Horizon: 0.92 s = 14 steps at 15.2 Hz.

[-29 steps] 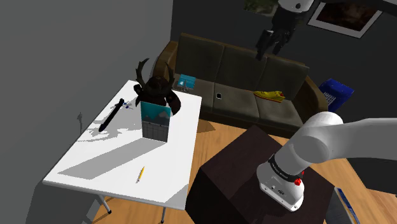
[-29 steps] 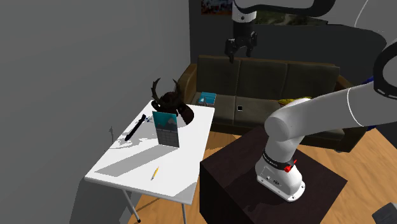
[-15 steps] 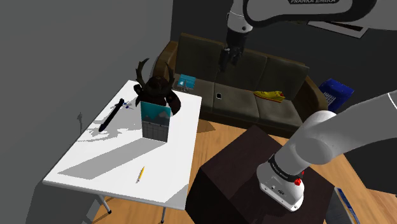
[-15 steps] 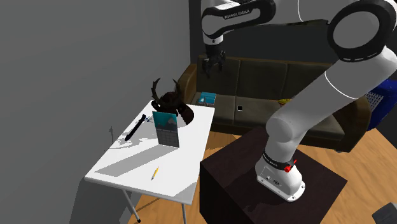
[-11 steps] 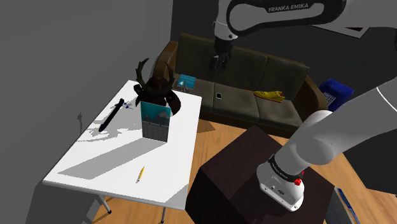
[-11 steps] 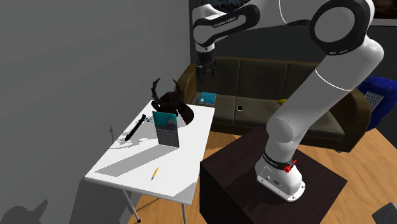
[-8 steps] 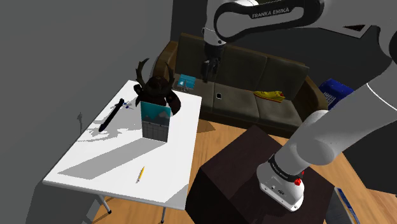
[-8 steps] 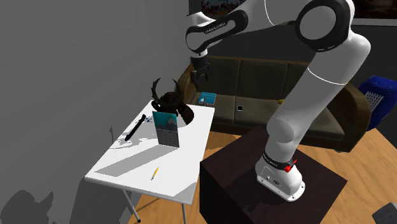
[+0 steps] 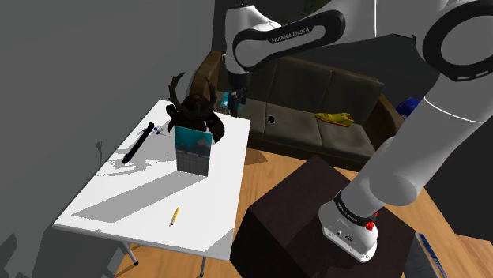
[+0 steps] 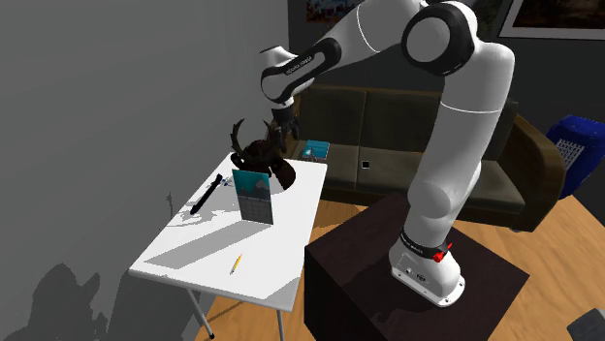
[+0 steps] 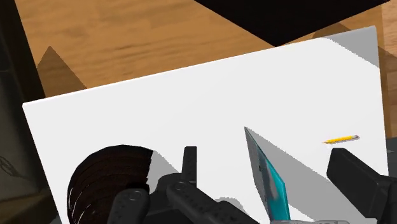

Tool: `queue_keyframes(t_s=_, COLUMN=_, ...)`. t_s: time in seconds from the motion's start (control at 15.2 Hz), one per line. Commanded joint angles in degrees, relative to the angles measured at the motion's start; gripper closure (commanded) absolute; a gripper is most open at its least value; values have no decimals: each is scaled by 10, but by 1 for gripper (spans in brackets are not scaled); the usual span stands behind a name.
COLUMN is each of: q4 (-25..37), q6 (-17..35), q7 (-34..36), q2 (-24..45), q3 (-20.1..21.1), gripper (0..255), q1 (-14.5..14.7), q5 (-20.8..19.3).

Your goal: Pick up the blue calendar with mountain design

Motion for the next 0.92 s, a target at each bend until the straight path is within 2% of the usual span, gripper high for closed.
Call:
queue_keyframes(t_s=0.0, q4=27, q6=9, q7=-9, q2=45, q3=8, gripper=0, q1=8, q5=-4)
queue_keyframes(t_s=0.53, q4=130, q6=23, q7=-51, q2=200, q3=32, gripper=0, q1=40, q5=-24)
queue_keyframes(t_s=0.86, q4=122, q6=52, q7=-46, q2=222, q3=30, gripper=0, q1=41, q5=-30)
